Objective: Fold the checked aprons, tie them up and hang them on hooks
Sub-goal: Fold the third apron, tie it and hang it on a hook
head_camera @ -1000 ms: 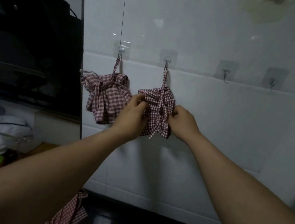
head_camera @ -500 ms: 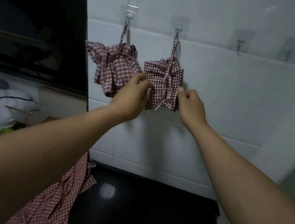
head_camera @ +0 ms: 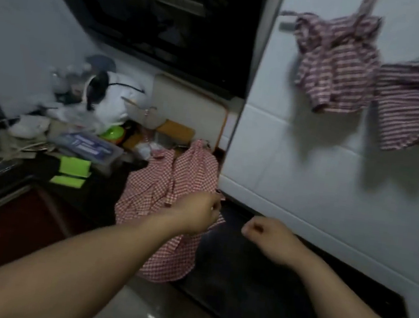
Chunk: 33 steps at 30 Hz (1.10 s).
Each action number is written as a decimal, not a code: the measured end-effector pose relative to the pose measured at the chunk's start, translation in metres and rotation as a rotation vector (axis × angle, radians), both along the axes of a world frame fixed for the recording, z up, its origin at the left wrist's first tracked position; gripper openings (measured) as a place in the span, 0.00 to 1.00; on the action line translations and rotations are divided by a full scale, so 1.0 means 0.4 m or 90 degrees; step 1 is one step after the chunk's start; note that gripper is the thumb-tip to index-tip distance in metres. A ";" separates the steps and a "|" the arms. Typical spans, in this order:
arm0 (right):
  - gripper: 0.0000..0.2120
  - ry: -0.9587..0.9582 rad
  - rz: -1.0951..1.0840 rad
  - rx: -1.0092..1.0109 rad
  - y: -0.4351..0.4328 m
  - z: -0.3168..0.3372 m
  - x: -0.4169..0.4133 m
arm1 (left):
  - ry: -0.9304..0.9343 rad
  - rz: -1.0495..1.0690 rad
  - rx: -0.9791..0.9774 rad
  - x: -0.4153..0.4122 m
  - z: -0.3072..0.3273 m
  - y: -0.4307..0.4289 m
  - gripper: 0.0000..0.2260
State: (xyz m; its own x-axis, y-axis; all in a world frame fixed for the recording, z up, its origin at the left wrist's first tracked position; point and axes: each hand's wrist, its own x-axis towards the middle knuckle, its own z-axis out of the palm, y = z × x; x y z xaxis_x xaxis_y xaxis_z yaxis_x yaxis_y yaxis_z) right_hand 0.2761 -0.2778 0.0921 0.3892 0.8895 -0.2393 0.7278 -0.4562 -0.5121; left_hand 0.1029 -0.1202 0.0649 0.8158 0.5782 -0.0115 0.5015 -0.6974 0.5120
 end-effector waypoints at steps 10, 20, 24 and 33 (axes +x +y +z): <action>0.04 0.165 0.135 -0.083 0.304 -0.325 -0.113 | 0.112 0.224 -0.130 -0.270 -0.281 0.200 0.05; 0.36 0.340 -0.104 -0.078 0.556 -0.419 -0.052 | 0.212 0.118 -0.057 -0.114 -0.303 0.373 0.23; 0.09 0.282 -0.021 -0.108 0.589 -0.469 -0.025 | 0.175 0.069 -0.098 -0.097 -0.306 0.383 0.09; 0.06 0.529 -0.215 -0.013 0.620 -0.278 -0.051 | -0.161 0.327 -0.469 -0.108 -0.109 0.466 0.12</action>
State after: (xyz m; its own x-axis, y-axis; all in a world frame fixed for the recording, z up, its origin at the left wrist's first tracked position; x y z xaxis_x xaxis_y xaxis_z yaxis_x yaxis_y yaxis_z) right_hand 0.2558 -0.0298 -0.0190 0.3229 0.7514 -0.5755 -0.0492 -0.5939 -0.8030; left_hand 0.0599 0.0661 0.0212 0.4908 0.7860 -0.3759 0.4722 0.1226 0.8729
